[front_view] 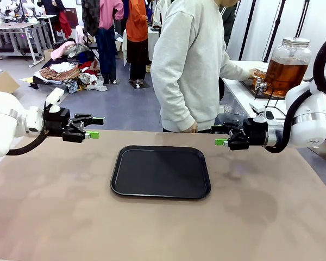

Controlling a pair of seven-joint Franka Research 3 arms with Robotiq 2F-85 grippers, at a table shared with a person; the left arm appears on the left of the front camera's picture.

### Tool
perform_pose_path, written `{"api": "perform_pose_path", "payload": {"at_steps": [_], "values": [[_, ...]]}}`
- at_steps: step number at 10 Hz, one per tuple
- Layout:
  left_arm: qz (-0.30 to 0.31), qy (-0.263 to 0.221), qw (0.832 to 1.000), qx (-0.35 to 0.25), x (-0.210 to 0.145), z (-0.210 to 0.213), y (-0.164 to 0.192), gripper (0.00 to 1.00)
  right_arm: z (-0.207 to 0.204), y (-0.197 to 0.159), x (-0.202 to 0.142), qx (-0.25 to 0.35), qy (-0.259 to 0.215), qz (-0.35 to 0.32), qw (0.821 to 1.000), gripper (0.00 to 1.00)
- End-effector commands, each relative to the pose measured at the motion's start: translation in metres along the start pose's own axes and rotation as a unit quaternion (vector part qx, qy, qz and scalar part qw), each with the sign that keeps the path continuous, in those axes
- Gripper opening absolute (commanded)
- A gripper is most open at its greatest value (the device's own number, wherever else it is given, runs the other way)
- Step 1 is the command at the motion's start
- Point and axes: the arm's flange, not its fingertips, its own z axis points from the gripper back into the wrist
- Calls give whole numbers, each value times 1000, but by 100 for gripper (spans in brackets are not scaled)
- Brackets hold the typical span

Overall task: Pour the drink into the iced cup.
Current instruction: Open the gripper to release the iced cup you were holding.

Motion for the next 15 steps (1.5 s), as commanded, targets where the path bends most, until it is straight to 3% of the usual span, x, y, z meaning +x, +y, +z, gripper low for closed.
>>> {"api": "perform_pose_path", "payload": {"at_steps": [1,15], "values": [[-1,-1,1000,0,1,0,0,100,0,0,2,2,-2,2,1000,100],[-1,-1,1000,0,1,0,0,100,0,0,2,2,-2,2,1000,100]]}}
